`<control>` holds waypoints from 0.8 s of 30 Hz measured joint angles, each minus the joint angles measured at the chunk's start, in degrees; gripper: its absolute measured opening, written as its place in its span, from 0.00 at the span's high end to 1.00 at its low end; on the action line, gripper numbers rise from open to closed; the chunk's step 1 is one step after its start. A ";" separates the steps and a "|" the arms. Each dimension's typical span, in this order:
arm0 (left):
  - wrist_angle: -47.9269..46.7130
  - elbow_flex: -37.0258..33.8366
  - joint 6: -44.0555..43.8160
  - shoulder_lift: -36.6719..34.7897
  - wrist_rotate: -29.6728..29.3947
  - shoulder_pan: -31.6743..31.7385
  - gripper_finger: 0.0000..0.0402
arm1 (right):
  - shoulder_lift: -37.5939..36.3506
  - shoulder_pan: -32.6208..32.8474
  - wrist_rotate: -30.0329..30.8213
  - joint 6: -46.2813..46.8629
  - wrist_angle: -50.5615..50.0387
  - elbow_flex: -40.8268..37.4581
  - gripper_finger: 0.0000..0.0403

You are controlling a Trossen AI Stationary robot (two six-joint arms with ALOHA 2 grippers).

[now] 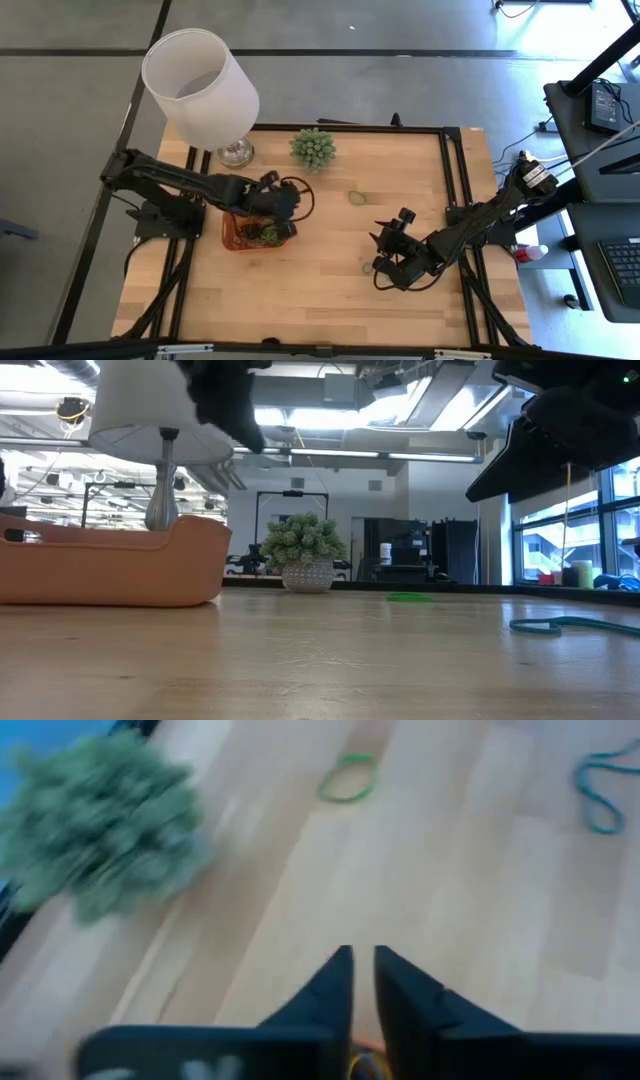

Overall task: Pick and place rubber bands into bin
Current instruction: Put the blue rubber band into the orange bin

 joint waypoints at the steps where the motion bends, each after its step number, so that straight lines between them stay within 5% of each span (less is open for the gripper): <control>1: 1.46 0.00 1.62 0.63 0.85 -0.09 0.94 | 0.00 0.01 0.00 0.00 -0.01 0.00 0.57; 8: 16.99 0.00 13.60 6.32 10.29 -0.54 1.00 | 0.00 0.02 -1.88 2.10 1.11 -0.02 0.57; 18: 23.01 -0.07 21.85 11.37 14.69 0.02 0.99 | 0.00 0.00 -4.85 2.15 3.10 -0.02 0.57; 24: 29.61 -9.38 21.28 8.25 14.96 1.76 1.00 | 0.00 0.00 -5.03 3.75 3.21 -0.02 0.57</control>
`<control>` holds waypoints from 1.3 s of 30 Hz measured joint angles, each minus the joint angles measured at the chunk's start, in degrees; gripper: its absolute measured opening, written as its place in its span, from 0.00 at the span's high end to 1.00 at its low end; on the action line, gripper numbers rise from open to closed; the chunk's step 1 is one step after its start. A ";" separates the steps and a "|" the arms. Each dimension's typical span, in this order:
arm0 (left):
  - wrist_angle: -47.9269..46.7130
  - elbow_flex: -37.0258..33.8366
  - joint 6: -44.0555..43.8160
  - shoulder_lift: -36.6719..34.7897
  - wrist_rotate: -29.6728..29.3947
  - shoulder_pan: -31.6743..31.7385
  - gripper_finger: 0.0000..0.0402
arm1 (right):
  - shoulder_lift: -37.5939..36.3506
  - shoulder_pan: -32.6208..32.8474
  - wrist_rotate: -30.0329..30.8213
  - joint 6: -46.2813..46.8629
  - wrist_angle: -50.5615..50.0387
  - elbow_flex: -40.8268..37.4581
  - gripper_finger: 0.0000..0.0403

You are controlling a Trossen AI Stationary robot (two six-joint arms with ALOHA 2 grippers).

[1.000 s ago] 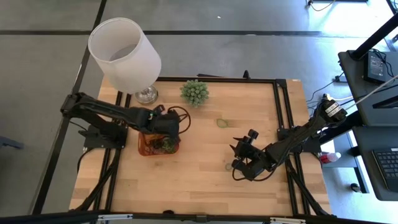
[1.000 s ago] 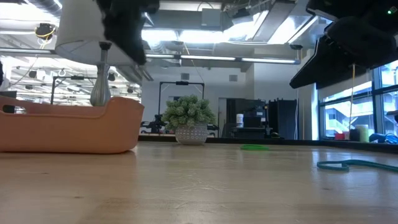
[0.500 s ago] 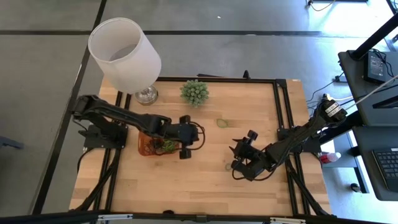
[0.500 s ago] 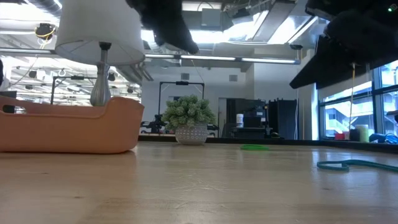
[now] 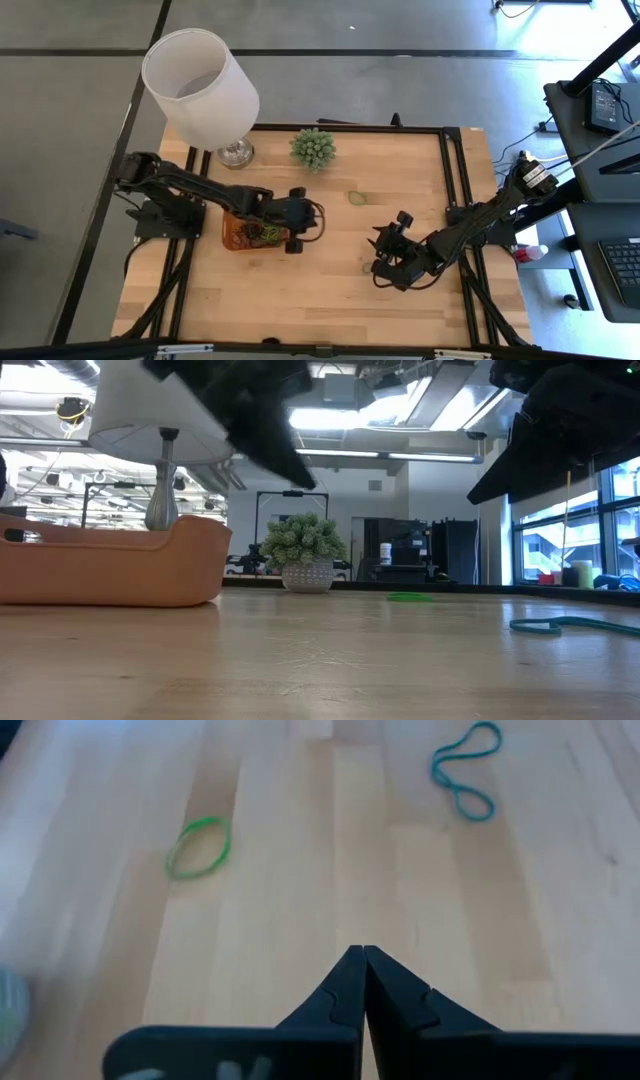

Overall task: Pick and place rubber bands into bin
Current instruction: Put the blue rubber band into the orange bin

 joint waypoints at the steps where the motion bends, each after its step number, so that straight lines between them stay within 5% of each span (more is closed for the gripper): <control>1: 1.21 -2.28 -0.67 -1.37 0.02 0.14 1.00 | 0.00 0.00 0.00 0.00 0.00 0.00 0.57; 7: 9.82 -15.92 -2.76 -12.08 -1.95 0.36 1.00 | 0.00 -1.56 -2.49 1.25 0.51 0.00 0.57; 14: 11.75 -26.18 -2.74 -28.76 -3.53 0.79 1.00 | 0.02 -7.67 -28.75 -1.72 0.09 0.00 0.57; 19: 11.61 -30.36 -2.67 -39.15 -4.22 1.65 0.99 | 0.02 -9.38 -38.21 -3.21 -3.10 0.00 0.57; 26: 11.69 -34.88 -2.96 -47.96 -4.42 1.88 1.00 | 3.89 -9.49 -39.03 -5.11 -4.64 0.00 0.57; 34: 11.60 -36.48 -6.93 -48.98 -4.39 1.84 1.00 | 11.52 -9.09 -43.84 -6.58 -4.73 0.51 0.59; 39: 11.74 -36.48 -7.21 -48.98 -4.42 1.84 0.99 | 11.18 -9.14 -43.56 -6.82 -4.21 0.25 0.78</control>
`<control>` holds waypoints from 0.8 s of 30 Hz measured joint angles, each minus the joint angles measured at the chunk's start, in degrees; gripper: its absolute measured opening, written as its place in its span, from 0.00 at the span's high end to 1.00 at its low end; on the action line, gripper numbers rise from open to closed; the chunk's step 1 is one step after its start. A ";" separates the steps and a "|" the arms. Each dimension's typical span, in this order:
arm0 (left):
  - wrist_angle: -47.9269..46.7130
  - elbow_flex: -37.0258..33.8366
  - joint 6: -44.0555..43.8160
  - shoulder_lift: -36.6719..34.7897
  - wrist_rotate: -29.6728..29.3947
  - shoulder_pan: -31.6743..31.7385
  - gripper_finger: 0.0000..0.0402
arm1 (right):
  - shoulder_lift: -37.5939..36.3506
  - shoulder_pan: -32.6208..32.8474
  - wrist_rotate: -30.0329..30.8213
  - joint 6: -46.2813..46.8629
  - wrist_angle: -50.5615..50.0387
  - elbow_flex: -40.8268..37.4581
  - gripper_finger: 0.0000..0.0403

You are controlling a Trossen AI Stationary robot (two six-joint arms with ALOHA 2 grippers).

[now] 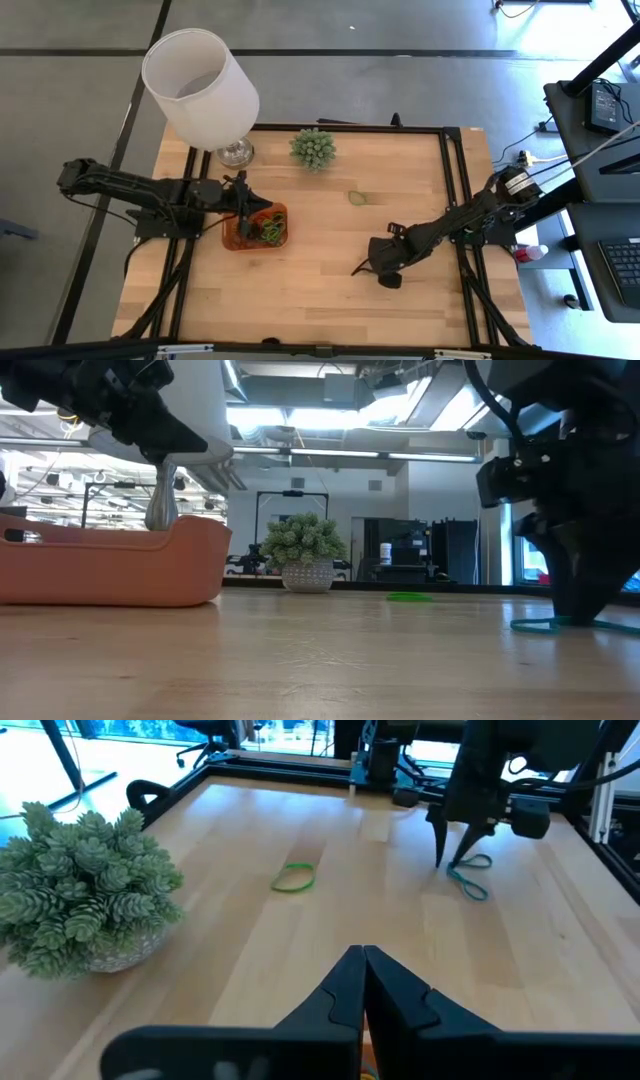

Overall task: Pick and place rubber bands into bin
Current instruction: Put the blue rubber band into the orange bin

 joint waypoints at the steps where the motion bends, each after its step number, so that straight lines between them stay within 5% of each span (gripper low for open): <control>1: 0.00 0.00 0.00 0.00 0.00 0.00 0.99 | -0.43 0.00 0.25 -0.77 0.35 -0.09 0.84; 4: 0.15 0.00 0.00 0.00 0.00 0.00 0.99 | -2.02 0.02 3.20 -4.25 1.36 -0.33 0.97; 8: 0.47 0.00 -0.01 0.00 0.00 0.00 1.00 | -4.52 -0.86 12.30 -9.00 3.80 0.36 0.97; 13: 3.46 0.05 -1.21 0.18 0.02 -0.02 0.95 | -7.21 -4.38 16.60 -15.04 5.83 4.17 0.99; 24: 15.42 0.11 -0.09 5.99 -1.32 -0.02 0.63 | -7.29 -12.45 17.49 -37.37 17.96 18.85 1.00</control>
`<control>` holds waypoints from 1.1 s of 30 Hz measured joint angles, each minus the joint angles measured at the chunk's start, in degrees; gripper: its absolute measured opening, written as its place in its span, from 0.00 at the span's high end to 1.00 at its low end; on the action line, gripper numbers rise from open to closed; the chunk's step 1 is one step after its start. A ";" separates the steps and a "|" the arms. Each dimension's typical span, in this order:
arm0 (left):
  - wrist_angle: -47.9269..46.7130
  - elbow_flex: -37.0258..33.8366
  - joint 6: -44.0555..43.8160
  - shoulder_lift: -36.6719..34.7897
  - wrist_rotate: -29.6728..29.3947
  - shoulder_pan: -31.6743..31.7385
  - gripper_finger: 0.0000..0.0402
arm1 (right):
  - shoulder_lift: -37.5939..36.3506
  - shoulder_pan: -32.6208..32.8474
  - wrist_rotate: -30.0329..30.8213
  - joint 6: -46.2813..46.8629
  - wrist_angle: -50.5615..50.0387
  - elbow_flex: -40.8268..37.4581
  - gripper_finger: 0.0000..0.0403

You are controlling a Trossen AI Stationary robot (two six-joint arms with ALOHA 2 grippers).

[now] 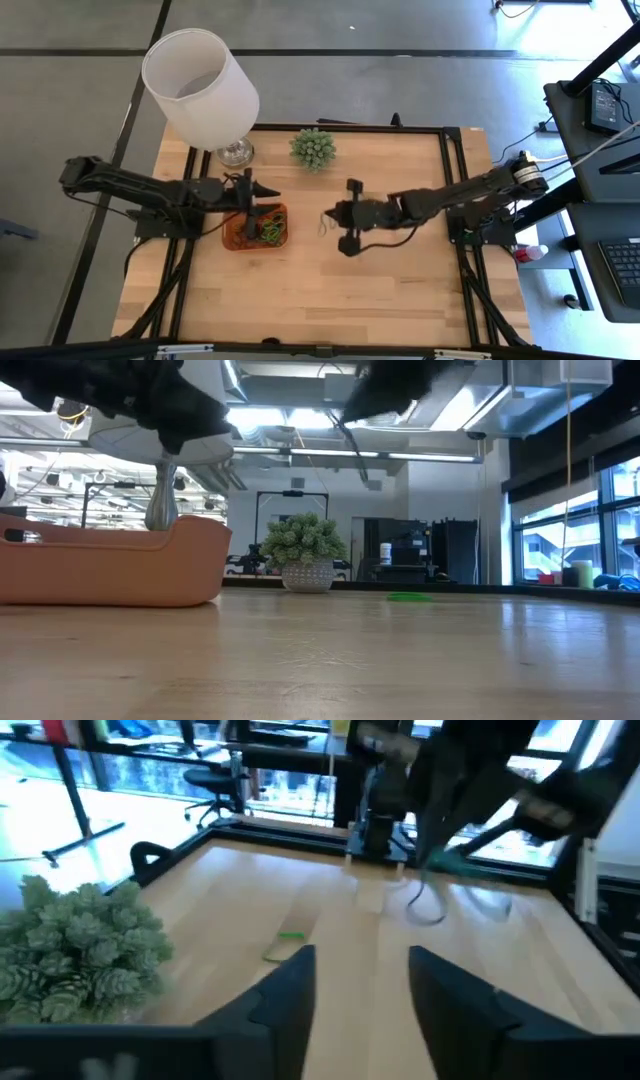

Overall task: Pick and place rubber bands into bin
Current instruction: Put the blue rubber band into the orange bin

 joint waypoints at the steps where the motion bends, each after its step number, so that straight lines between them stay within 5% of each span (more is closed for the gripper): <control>1: 0.96 -0.02 0.04 0.65 -0.55 0.00 0.59 | -0.03 -0.48 0.05 -1.32 1.39 0.81 1.00; 7: 14.18 -0.02 3.76 6.39 -1.33 0.00 0.43 | 0.19 -2.17 0.07 -5.82 7.12 2.36 1.00; 14: 27.46 0.03 3.14 14.41 -1.53 -0.07 0.38 | 1.25 -3.05 0.10 -5.93 8.35 2.36 1.00; 33: 27.55 9.27 3.86 30.07 -2.00 -1.95 0.38 | 4.17 -3.48 0.08 -7.39 10.55 2.36 1.00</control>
